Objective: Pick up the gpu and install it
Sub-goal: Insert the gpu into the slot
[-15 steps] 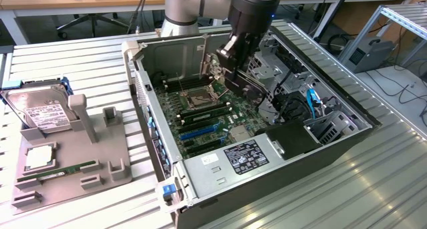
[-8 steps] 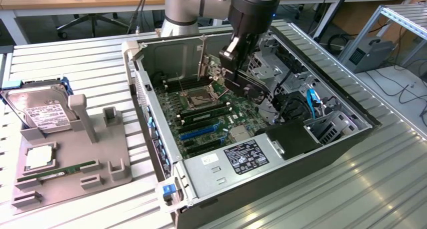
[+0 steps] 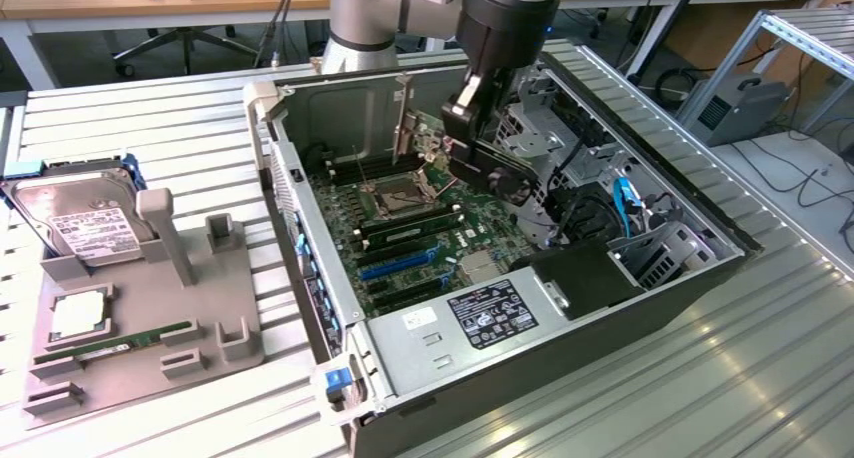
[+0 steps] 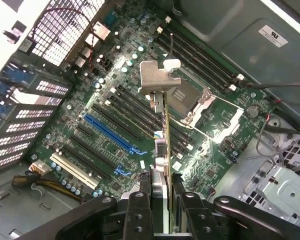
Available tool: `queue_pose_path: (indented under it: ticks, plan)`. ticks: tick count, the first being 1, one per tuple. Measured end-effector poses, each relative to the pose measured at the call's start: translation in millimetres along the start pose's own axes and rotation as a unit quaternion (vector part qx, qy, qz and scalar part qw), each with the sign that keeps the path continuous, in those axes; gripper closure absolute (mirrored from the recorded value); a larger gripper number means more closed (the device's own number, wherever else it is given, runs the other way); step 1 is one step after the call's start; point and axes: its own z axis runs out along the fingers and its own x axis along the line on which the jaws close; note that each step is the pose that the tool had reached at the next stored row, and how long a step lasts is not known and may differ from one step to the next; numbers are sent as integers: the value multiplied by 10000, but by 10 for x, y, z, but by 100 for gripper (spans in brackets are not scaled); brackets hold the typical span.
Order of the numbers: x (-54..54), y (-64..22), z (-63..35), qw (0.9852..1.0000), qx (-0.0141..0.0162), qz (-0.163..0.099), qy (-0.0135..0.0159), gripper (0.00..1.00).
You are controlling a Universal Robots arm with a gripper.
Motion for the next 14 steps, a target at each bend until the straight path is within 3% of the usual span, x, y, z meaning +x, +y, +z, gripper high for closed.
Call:
queue_pose_path:
  ticks: [10, 14]
  plan:
    - [-1, -1, 1, 9989, -12, -468, 6, 73]
    - [-1, -1, 2, 9970, -21, -772, 9, 73]
